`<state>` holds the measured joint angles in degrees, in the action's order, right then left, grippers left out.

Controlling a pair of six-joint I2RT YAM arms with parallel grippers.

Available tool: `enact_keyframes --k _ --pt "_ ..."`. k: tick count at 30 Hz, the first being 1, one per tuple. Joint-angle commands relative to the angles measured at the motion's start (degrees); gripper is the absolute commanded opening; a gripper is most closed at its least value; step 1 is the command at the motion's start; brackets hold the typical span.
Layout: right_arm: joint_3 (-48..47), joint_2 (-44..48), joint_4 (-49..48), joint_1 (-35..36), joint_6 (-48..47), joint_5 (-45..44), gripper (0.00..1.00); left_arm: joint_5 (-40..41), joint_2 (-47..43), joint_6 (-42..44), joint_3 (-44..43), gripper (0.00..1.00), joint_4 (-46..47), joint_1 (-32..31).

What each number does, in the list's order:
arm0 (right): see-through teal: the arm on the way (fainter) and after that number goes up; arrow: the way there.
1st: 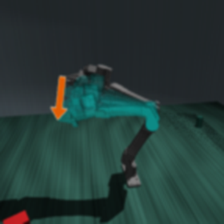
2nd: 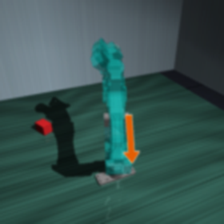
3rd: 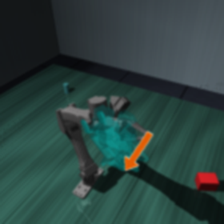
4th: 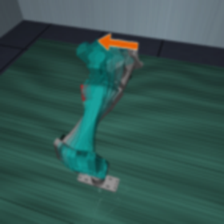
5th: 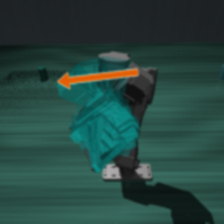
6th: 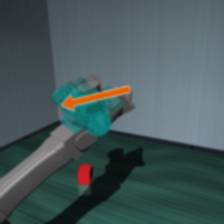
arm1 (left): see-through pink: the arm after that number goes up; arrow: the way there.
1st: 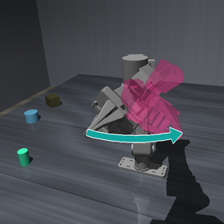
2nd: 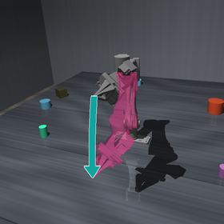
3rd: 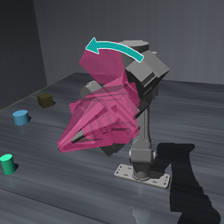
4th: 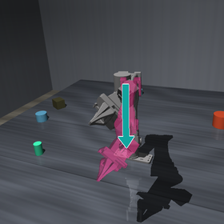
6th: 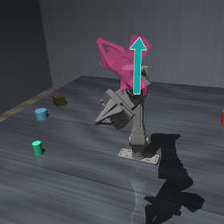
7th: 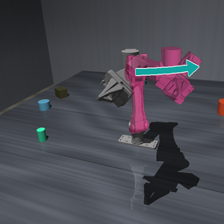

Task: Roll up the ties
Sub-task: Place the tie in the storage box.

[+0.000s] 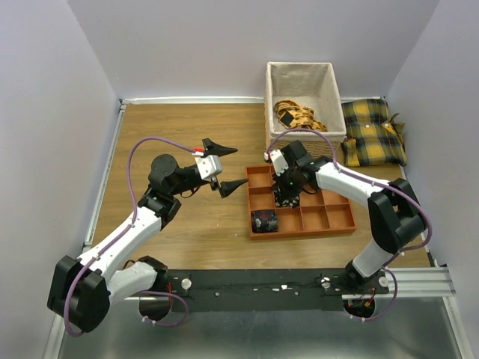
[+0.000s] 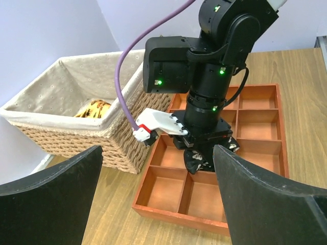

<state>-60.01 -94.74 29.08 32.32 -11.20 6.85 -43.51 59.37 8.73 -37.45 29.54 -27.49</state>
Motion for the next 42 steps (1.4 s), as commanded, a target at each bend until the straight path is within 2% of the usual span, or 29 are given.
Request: enact_keyframes --k 1,6,10,16,19,25,30,32,33,35,36,42 --pt "0.9 -3.5 3.5 0.7 3.9 -3.3 0.01 -1.6 0.3 -0.2 -0.5 0.99 0.8 0.3" --pt "1.3 0.0 5.8 0.6 11.0 -3.3 0.01 -1.7 -0.2 0.1 -0.7 0.99 -0.1 0.3" --pt "-0.7 -1.9 8.4 0.6 25.0 -5.1 0.01 -1.9 0.3 -0.3 -0.7 0.99 0.6 0.3" --pt "4.0 2.0 6.6 0.7 36.9 -6.5 0.01 -2.5 0.2 -0.1 -1.1 0.99 0.3 0.3" --pt "5.3 3.6 6.3 0.7 39.9 -9.5 0.01 -3.5 0.7 -0.2 -1.3 0.99 0.3 0.3" --pt "5.5 3.7 7.9 0.6 43.4 -8.3 0.01 -4.7 1.4 -0.9 -2.0 0.99 0.7 0.3" --pt "1.0 -1.7 7.9 0.7 44.2 -10.5 0.02 -5.1 1.9 -1.2 -2.4 0.99 1.0 0.3" --pt "0.0 -2.4 8.0 0.8 44.1 -11.1 0.13 -4.9 1.8 -1.2 -2.4 0.99 1.0 0.3" --pt "-0.1 -1.9 7.9 1.0 43.6 -11.3 0.22 -4.9 1.7 -1.0 -2.4 0.99 1.0 0.3" --pt "0.5 -0.3 7.5 1.5 42.4 -12.4 0.30 -4.6 1.6 -0.3 -2.5 0.99 0.3 0.3" --pt "0.9 1.6 7.0 1.6 41.9 -12.4 0.37 -4.6 1.6 -0.2 -2.5 0.99 0.3 0.3" --pt "0.3 4.7 5.0 1.8 37.9 -10.1 0.48 -5.1 2.8 -0.9 -3.2 0.99 0.9 0.3"
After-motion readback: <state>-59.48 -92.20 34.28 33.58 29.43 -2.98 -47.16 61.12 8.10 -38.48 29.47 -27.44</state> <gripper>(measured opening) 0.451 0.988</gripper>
